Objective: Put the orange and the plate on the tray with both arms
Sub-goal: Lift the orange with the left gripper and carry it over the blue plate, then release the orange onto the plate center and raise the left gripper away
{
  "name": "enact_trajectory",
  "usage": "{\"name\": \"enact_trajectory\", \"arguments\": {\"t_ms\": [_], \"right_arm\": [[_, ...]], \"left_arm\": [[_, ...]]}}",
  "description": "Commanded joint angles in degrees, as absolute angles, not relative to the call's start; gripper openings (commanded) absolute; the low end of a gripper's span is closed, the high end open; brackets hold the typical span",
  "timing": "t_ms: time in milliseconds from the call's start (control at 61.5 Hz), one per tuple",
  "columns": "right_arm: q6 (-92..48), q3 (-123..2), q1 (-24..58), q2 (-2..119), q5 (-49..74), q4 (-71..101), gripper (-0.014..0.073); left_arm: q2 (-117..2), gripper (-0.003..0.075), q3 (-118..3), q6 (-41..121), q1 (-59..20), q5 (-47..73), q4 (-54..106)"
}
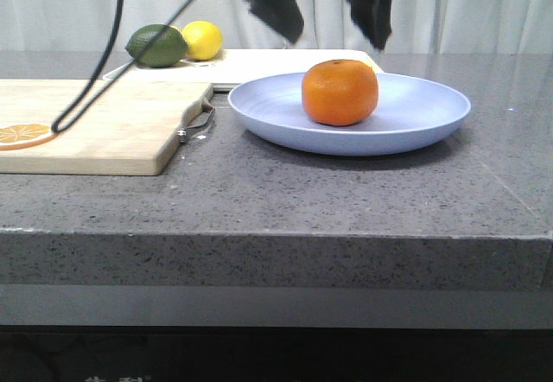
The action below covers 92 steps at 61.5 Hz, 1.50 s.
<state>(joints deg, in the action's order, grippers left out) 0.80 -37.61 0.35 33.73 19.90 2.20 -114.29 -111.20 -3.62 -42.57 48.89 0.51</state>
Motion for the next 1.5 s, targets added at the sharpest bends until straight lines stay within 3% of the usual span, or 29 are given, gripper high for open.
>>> {"name": "enact_trajectory", "arguments": {"t_ms": [0,260,504,895,1106,1480], "right_arm": [[0.48,-39.65,0.1,33.99,14.76,2.14,0.0601],[0.48,-39.65,0.1,33.99,14.76,2.14,0.0601],[0.48,-39.65,0.1,33.99,14.76,2.14,0.0601],[0.48,-39.65,0.1,33.99,15.99,2.14,0.0601],[0.48,-39.65,0.1,33.99,15.99,2.14,0.0601],[0.48,-39.65,0.1,33.99,15.99,2.14,0.0601]], "left_arm": [[-109.51,0.0531,-115.66,-3.75,-43.14,50.99,0.0],[-109.3,-0.0021,-119.75,-3.75,-43.14,61.22,0.0],[-109.16,-0.0017,-121.15,-3.63,-43.14,73.33,-0.41],[-98.71,-0.0017,-110.46,-3.74,-41.51,73.32,-5.25],[-87.25,-0.0017,-96.93,-5.45,-32.83,70.97,-7.53],[-61.68,-0.0017,-68.18,-6.95,-11.75,51.0,-7.41]]}}
